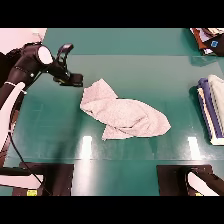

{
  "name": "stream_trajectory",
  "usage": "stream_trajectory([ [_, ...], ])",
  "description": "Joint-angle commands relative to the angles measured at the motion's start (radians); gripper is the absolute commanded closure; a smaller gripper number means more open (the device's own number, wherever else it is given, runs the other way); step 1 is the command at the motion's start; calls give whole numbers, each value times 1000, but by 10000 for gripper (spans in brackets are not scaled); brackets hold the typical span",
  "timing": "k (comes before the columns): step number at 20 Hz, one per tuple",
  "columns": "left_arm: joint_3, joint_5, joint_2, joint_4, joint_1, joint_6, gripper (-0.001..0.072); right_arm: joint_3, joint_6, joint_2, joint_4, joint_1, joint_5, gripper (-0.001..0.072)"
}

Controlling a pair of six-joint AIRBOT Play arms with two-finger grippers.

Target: Fold the shirts.

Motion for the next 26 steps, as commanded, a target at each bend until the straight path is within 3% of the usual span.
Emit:
stream_trajectory([
  [1,-68,44,-97,-93,59,95,190,1,1,-3,2,1,7,699],
  [5,-68,143,-170,-262,58,137,190,-11,2,-9,4,5,30,699],
  [11,-68,171,-175,-279,58,158,192,-98,32,-9,8,5,29,699],
  [12,-68,170,-175,-279,58,162,266,-113,33,-9,8,5,29,699],
  [14,-68,174,-175,-279,58,162,488,-138,39,-8,7,5,29,699],
  [15,-68,175,-175,-279,58,162,636,-152,39,-8,7,5,30,699],
  [16,-66,171,-174,-279,58,161,688,-175,39,-5,3,3,35,699],
  [22,-2,159,-68,-165,58,163,688,-493,39,37,-61,-101,143,699],
  [23,8,161,-49,-166,58,163,688,-554,39,40,-72,-126,138,669],
  [24,14,167,-36,-166,58,163,688,-615,39,36,-72,-154,135,409],
  [25,21,166,-28,-169,58,163,688,-660,39,22,-71,-179,136,200],
  [26,22,166,-24,-169,58,163,688,-699,39,-2,-69,-193,137,189],
])
